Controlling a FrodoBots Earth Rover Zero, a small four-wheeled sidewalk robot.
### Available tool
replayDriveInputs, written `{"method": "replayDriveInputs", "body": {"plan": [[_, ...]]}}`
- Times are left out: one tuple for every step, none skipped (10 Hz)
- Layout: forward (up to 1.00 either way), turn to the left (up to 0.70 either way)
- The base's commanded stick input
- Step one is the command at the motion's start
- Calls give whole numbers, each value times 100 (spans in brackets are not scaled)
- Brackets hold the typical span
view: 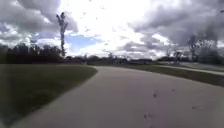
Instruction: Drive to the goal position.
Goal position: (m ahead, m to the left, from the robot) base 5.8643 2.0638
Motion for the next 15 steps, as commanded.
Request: {"method": "replayDriveInputs", "body": {"plan": [[100,0],[100,0],[100,0],[100,0],[100,0],[100,0],[100,0],[100,0],[100,0],[100,0],[100,0],[100,0],[100,0],[100,0],[100,0]]}}
